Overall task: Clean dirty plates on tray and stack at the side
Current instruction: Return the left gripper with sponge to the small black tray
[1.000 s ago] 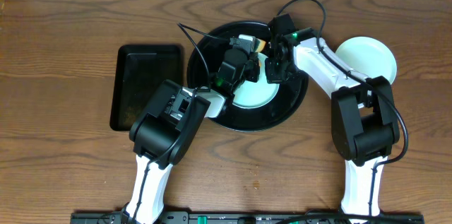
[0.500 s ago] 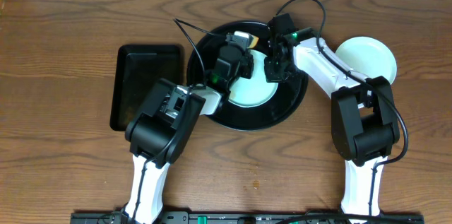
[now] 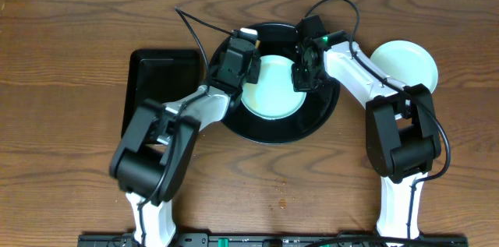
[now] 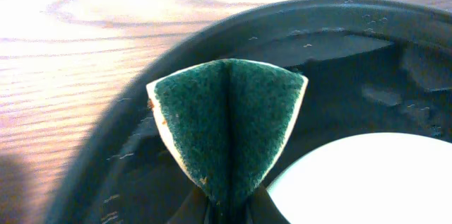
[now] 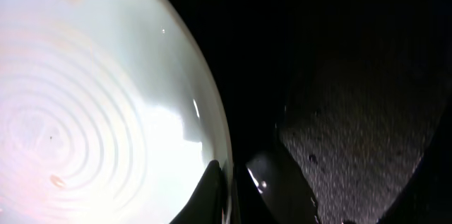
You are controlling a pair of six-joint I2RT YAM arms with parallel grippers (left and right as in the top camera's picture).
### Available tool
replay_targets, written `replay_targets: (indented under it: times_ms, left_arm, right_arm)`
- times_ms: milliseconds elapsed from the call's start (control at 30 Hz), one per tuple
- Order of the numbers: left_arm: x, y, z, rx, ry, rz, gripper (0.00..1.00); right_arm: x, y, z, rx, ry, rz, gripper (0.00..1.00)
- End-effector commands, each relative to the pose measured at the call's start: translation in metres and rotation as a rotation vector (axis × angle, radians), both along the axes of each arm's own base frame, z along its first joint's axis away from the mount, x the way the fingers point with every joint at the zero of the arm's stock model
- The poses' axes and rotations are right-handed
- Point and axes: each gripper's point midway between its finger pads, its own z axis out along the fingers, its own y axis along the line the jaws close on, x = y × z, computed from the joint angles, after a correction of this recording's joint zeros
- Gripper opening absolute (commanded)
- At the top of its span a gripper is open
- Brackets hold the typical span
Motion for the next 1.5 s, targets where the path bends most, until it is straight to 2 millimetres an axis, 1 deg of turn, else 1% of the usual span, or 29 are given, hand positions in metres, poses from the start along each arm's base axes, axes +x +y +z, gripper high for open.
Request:
replay_targets:
  times_ms: [0,100,167,233,267,333,367,400,467,533,600,733,800,900,1000,1033,1067,1100,1133,1167,1200,1267,1367,1400,1467]
  left_arm:
    - [0.005,0.022,0.045,0.056,-0.078,0.063,0.08]
    - [-0.008,0.029,0.076,0.036,-0.076,0.080,0.08]
    - [-0.020,0.040,0.090,0.001,-0.049,0.124,0.08]
    - [-0.035,0.059,0.099,-0.026,0.002,0.188,0.08]
    - [-0.041,0.068,0.101,-0.030,0.025,0.214,0.08]
    - [-0.057,0.094,0.100,-0.042,0.091,0.292,0.08]
    - [-0.064,0.105,0.097,-0.048,0.127,0.329,0.08]
    - [-0.071,0.115,0.092,-0.047,0.166,0.357,0.08]
    - [-0.083,0.128,0.080,-0.038,0.245,0.376,0.08]
    - [-0.093,0.140,0.064,-0.025,0.320,0.399,0.08]
    - [-0.099,0.150,0.051,0.001,0.366,0.413,0.08]
    - [-0.101,0.165,0.027,0.033,0.427,0.434,0.08]
    - [-0.102,0.169,0.016,0.040,0.454,0.447,0.08]
    - [-0.102,0.174,0.001,0.049,0.487,0.459,0.08]
    - [-0.102,0.176,-0.016,0.062,0.524,0.465,0.14]
    - [-0.103,0.177,-0.024,0.069,0.539,0.469,0.17]
    - [-0.103,0.178,-0.026,0.073,0.544,0.471,0.27]
    - [-0.103,0.179,-0.029,0.077,0.549,0.476,0.42]
    - [-0.103,0.180,-0.029,0.080,0.551,0.473,0.53]
    - [-0.103,0.181,-0.029,0.085,0.550,0.467,0.67]
    - [-0.101,0.182,-0.027,0.088,0.543,0.462,0.74]
    - [-0.098,0.186,-0.022,0.086,0.524,0.463,0.78]
    - [-0.096,0.197,-0.014,0.087,0.498,0.494,0.79]
    - [-0.096,0.199,-0.012,0.084,0.495,0.501,0.79]
    - [-0.096,0.202,-0.012,0.081,0.495,0.509,0.79]
  right_arm:
    - [-0.006,-0.005,-0.008,-0.041,0.019,0.023,0.01]
    - [-0.006,-0.005,-0.008,-0.041,0.019,0.024,0.02]
    - [-0.006,-0.005,-0.008,-0.041,0.019,0.024,0.05]
    - [-0.006,-0.005,-0.008,-0.040,0.018,0.024,0.20]
    - [-0.006,-0.005,-0.008,-0.040,0.018,0.024,0.27]
    - [-0.005,-0.005,-0.008,-0.039,0.016,0.024,0.45]
    - [-0.005,-0.005,-0.008,-0.039,0.016,0.024,0.51]
    - [-0.005,-0.005,-0.008,-0.039,0.016,0.024,0.53]
    - [-0.005,-0.005,-0.008,-0.039,0.016,0.024,0.52]
    - [-0.005,-0.004,-0.008,-0.039,0.015,0.023,0.47]
    - [-0.004,-0.004,-0.009,-0.037,0.011,0.020,0.43]
    - [-0.004,-0.002,-0.021,-0.014,-0.006,0.013,0.39]
    - [-0.005,0.002,-0.026,0.009,-0.011,0.018,0.38]
    - [-0.005,0.002,-0.026,0.010,-0.010,0.019,0.40]
    - [-0.006,0.002,-0.026,0.009,-0.006,0.019,0.41]
    - [-0.006,0.002,-0.026,0.009,-0.006,0.019,0.38]
    - [-0.006,0.002,-0.026,0.010,-0.007,0.019,0.32]
    - [-0.005,0.002,-0.025,0.011,-0.011,0.019,0.15]
    - [-0.003,0.003,-0.023,0.013,-0.016,0.019,0.05]
    - [0.000,0.004,-0.020,0.015,-0.026,0.029,0.01]
    - [0.003,0.005,-0.015,0.017,-0.035,0.037,0.01]
    - [0.010,0.008,0.001,0.022,-0.057,0.052,0.01]
    - [0.021,0.010,0.029,0.020,-0.098,0.083,0.01]
    - [0.025,0.008,0.039,-0.007,-0.115,0.090,0.01]
    - [0.031,-0.003,0.057,-0.101,-0.157,0.102,0.01]
